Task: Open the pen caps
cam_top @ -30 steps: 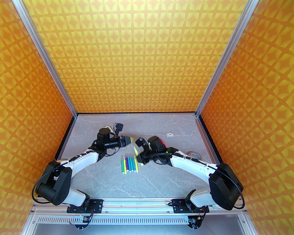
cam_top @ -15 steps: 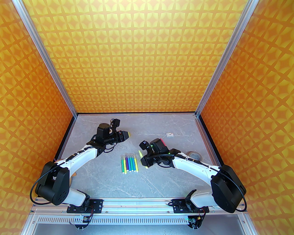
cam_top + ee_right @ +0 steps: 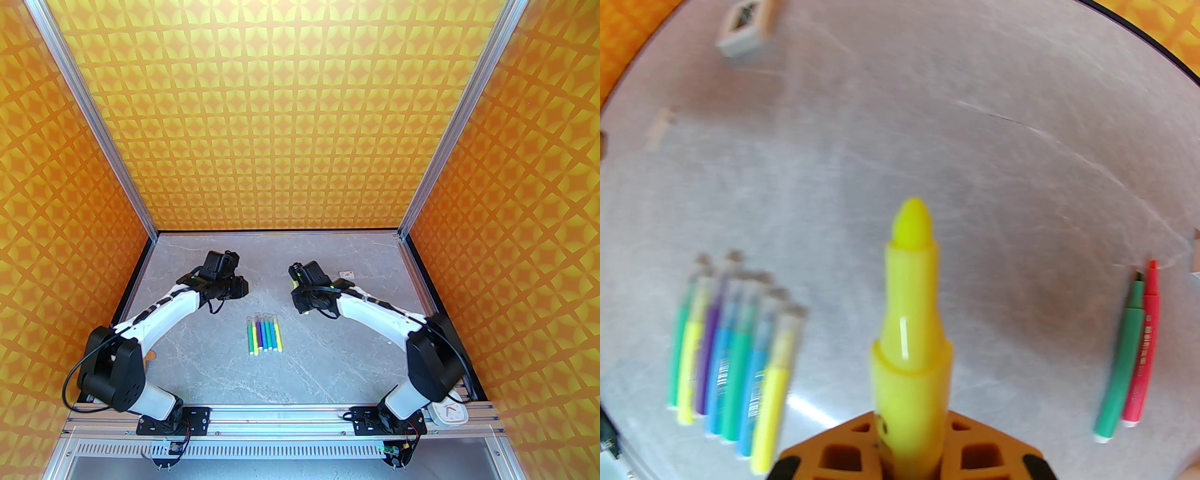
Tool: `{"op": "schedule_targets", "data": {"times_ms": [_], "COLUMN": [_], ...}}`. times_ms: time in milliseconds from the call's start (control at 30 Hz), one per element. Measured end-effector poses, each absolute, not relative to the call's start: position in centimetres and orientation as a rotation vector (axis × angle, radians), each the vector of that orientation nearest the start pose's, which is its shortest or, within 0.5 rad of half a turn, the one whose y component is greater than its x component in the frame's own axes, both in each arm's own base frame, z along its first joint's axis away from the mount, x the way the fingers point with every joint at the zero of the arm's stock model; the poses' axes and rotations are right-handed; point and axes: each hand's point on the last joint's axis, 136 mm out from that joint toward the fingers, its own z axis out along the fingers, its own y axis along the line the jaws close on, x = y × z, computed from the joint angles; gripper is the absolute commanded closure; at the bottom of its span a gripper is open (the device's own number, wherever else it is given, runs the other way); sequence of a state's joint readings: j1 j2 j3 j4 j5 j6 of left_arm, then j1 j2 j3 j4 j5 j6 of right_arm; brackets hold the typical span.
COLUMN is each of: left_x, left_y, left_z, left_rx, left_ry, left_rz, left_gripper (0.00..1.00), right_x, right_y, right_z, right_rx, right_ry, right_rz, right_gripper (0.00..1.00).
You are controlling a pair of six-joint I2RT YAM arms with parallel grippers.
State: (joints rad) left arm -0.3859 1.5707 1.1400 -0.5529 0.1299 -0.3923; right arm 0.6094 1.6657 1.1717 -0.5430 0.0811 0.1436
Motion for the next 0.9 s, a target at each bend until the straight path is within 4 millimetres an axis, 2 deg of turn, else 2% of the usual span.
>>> {"op": "schedule_targets", "data": {"times_ms": [133, 233, 600, 900], "left_x": [36.0, 36.0, 37.7, 37.8], "left_y": [-15.6, -14.7, -12.5, -10.7], "left_z": [10.0, 8.8, 7.5, 4.9], "left_rx": [0.054, 0.070, 0.105, 0.111], "left_ry": [2.713, 2.771, 2.819, 2.888], "left_rz": [-0.305, -0.216, -0.015, 0.114], "left_gripper": [1.00, 1.00, 1.00, 0.95], "right_x": [35.1, 35.4, 36.2, 36.8], "right_y": [20.7, 19.2, 16.4, 14.8], "right_z": [8.1, 7.2, 4.6, 3.8], "right_rx": [-0.564, -0.547, -0.523, -0.492], "right_ry": [2.608, 2.640, 2.712, 2.734], "right_rz": [0.056, -0.004, -0.132, -0.209], "right_gripper": [1.00, 1.00, 1.00, 0.98]}}
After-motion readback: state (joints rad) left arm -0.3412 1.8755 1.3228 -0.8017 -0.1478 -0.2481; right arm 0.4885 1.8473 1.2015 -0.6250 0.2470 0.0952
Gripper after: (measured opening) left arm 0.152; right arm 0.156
